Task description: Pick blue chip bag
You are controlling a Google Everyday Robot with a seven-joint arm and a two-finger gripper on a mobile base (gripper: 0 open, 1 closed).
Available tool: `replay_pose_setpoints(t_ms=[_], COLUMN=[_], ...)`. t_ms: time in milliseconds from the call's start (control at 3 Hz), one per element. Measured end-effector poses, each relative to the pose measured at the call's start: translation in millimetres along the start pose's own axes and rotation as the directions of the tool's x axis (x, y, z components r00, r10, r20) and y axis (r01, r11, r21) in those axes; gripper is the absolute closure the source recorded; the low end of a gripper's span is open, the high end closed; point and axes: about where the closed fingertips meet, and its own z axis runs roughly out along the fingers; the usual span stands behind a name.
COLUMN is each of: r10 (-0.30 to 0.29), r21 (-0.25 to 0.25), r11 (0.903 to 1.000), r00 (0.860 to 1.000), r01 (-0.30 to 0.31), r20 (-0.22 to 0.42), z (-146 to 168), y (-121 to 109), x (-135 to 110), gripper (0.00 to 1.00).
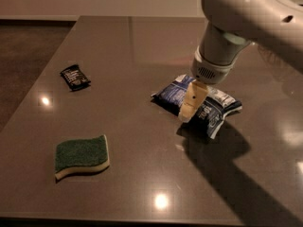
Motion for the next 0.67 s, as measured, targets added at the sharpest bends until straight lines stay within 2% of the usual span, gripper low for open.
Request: replay_pose_setpoints(t_ms=[333, 667], r10=[0.014, 0.024], r21=[0.004, -0.003], r11=[0.9999, 0.9997], r00=[1.000, 0.999], r01=[-0.014, -0.024], r20=[-0.027, -0.030], z=[9.8, 11.1], y=[-5.0, -8.1], x=[1.4, 2.7], gripper=[0.18, 0.42])
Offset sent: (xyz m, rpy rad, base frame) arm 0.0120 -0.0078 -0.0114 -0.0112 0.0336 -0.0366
